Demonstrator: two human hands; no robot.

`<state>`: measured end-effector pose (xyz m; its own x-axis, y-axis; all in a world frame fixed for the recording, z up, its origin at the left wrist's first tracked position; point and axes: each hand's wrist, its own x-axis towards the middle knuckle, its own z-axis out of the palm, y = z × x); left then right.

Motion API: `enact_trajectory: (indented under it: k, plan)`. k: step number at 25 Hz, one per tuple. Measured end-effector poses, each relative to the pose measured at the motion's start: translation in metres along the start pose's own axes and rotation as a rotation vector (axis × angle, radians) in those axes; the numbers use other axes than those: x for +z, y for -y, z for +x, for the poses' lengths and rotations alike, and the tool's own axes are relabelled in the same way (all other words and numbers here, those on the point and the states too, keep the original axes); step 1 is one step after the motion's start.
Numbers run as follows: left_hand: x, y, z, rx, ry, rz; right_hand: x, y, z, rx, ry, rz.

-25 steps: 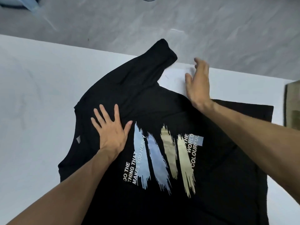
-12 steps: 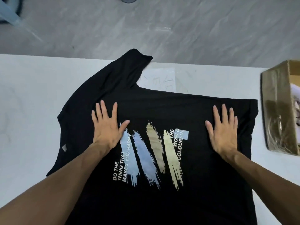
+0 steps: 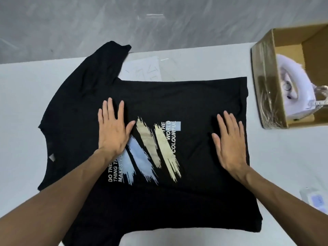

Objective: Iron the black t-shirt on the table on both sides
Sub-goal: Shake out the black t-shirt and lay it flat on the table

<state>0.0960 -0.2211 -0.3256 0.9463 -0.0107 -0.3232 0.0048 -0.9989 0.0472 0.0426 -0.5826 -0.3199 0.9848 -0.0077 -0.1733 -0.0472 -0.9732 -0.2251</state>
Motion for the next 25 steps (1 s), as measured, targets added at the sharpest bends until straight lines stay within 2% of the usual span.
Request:
enact_trajectory:
  k: [2, 4, 6, 10, 13, 16, 18, 20, 22, 25]
  plan:
    - [0.016, -0.001, -0.070, -0.050, 0.061, -0.029, 0.009, 0.007, -0.071, -0.066, 0.118, -0.021]
    - [0.038, -0.001, -0.139, -0.054, 0.209, 0.064, 0.027, 0.004, -0.137, -0.169, 0.267, -0.133]
    - [0.056, 0.004, -0.169, -0.064, 0.295, 0.108, 0.037, -0.018, -0.168, -0.193, 0.347, -0.220]
    - [0.058, -0.001, -0.171, -0.066, 0.228, 0.113, 0.027, -0.046, -0.179, 0.021, 0.328, -0.279]
    - [0.050, 0.014, -0.197, -0.131, 0.115, -0.012, 0.021, -0.009, -0.177, 0.062, 0.253, -0.210]
    - [0.051, 0.054, -0.238, -0.464, -0.030, -0.156, 0.027, 0.069, -0.171, -0.243, 0.233, -0.136]
    - [0.052, 0.082, -0.262, -0.753, 0.030, -0.275, 0.042, 0.129, -0.173, -0.519, 0.320, -0.122]
    - [0.053, 0.098, -0.275, -0.968, 0.148, -0.416, 0.060, 0.171, -0.181, -0.702, 0.493, -0.186]
    - [0.051, 0.102, -0.283, -1.001, 0.216, -0.524, 0.073, 0.184, -0.188, -0.749, 0.564, -0.222]
    - [0.048, 0.096, -0.296, -1.009, 0.184, -0.534, 0.076, 0.169, -0.194, -0.806, 0.533, -0.146]
